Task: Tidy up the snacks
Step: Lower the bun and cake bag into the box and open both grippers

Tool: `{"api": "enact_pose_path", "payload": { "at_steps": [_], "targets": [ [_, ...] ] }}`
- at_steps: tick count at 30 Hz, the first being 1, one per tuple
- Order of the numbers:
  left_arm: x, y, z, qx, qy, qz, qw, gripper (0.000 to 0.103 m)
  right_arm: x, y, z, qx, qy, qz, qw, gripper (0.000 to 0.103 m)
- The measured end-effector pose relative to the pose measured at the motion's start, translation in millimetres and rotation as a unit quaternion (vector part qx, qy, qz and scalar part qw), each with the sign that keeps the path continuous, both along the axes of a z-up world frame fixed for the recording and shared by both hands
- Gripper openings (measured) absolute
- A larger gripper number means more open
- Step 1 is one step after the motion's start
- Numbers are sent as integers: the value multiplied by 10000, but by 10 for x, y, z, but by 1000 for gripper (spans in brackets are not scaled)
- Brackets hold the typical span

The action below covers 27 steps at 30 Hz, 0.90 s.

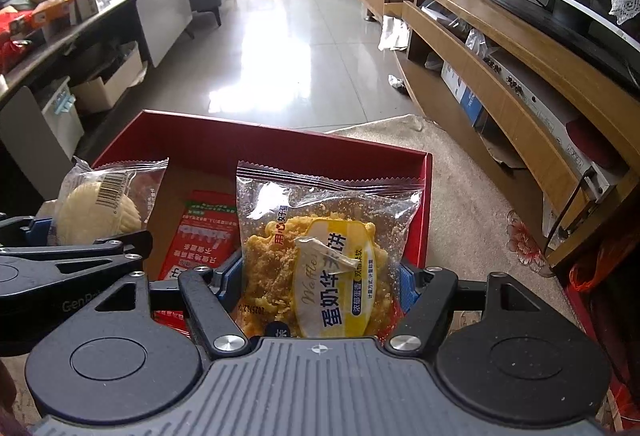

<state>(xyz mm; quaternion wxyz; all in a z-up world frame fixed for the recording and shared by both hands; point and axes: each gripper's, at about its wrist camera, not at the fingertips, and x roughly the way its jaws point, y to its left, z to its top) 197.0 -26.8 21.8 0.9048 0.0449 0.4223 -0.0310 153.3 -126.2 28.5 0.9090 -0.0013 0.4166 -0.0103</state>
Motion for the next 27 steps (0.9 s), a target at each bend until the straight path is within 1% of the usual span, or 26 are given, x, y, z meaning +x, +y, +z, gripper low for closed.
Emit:
{"api": "enact_pose_path", "payload": {
  "at_steps": [12, 18, 23, 27],
  "targets": [
    [16, -5, -59, 136, 44, -27, 9999, 55, 25, 22, -58, -93, 68, 34, 9999, 77],
    [24, -13, -66, 174, 67, -38, 9998, 58, 30, 12, -84, -97, 104, 36, 9999, 78],
    [26, 11, -54, 155, 48, -13, 9999, 63, 30, -10, -83, -51, 121, 31, 9999, 79],
    [24, 50, -20, 80, 16, 25, 10000, 67, 23, -33, -57, -6, 66, -8, 10000, 83]
  ]
}}
